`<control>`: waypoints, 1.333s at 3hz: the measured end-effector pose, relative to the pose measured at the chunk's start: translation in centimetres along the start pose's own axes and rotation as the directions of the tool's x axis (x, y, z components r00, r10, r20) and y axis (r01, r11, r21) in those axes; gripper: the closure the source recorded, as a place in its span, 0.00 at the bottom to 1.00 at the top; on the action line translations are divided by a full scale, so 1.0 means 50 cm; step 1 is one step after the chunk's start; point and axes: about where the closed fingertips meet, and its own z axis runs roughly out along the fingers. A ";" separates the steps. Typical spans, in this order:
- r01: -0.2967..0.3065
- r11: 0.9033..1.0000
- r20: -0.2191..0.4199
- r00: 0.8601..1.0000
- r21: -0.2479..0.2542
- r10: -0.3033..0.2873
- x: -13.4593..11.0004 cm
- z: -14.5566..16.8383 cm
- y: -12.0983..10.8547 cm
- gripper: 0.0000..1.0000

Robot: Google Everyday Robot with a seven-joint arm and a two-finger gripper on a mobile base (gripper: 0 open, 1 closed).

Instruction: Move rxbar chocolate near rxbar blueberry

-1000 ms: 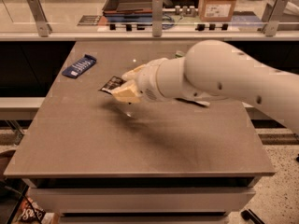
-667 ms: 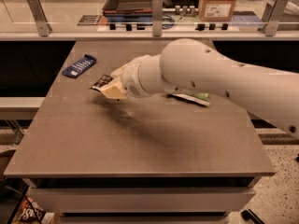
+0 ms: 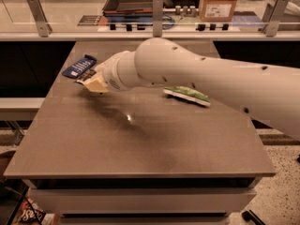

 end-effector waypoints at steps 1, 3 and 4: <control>0.022 1.000 0.033 0.999 0.015 -0.023 -0.037 0.028 -0.018 1.00; 0.020 0.999 0.052 0.998 0.033 -0.022 -0.068 0.063 -0.085 1.00; -0.007 0.999 0.027 1.000 0.050 0.006 -0.045 0.065 -0.127 1.00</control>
Offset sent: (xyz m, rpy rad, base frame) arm 0.0658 0.0332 0.0325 0.0390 -0.0707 0.0004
